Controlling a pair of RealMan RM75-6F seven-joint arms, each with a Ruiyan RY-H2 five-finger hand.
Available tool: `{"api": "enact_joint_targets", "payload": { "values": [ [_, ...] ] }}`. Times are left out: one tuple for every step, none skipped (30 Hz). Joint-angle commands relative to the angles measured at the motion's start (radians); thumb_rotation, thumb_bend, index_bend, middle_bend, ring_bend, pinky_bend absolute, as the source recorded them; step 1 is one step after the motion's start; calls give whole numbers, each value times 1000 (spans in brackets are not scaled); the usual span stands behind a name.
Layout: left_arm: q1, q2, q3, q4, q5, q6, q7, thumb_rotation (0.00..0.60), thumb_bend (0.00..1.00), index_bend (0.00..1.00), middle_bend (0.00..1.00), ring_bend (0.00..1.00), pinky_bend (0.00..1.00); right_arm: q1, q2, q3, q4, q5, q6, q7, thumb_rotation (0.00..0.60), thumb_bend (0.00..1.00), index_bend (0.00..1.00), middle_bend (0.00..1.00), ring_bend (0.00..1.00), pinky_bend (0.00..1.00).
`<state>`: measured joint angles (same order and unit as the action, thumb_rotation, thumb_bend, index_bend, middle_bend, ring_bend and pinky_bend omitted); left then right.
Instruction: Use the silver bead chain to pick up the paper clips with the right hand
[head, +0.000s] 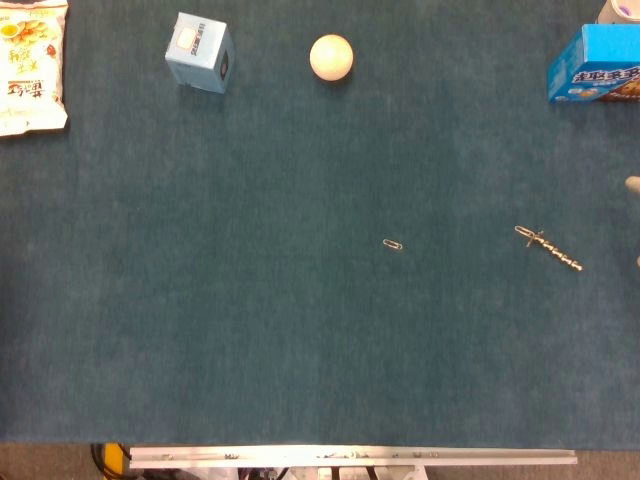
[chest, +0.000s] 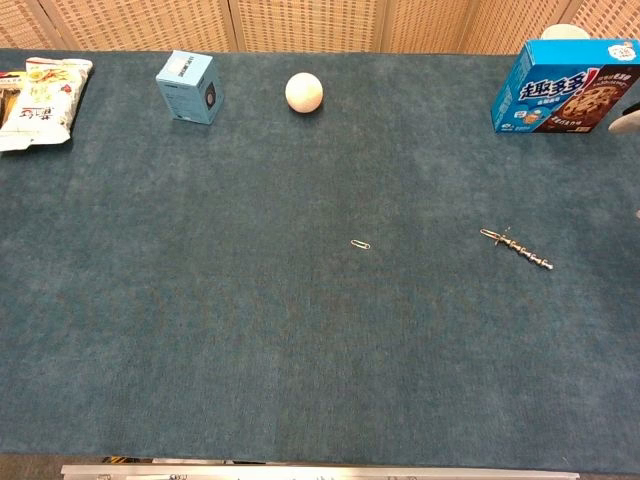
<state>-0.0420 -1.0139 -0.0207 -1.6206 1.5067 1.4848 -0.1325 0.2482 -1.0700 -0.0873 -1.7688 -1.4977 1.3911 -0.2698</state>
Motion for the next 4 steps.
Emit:
{"api": "enact_joint_targets", "payload": {
  "values": [
    [-2,-2,-1,1,-6,-5,5,600,0,379,372,314,441,-34,17,-8,-4,-30,37,71,600,180,227,164,1,60],
    [-4,-4,-2,1,-10,-9,11,600,0,380,373,314,441,-40,20,-5,1,-30,41,93,600,180,227,164,1,60],
    [-4,-5,-3,1,-13,-9,16,600,0,380,373,315,441,-44,22,-2,6,-28,42,110,600,180,227,164,1,60],
    [-4,-8,-4,0,-16,-10,24,600,0,381,373,315,441,-48,25,1,10,-23,42,132,600,180,227,164,1,60]
  ]
}}
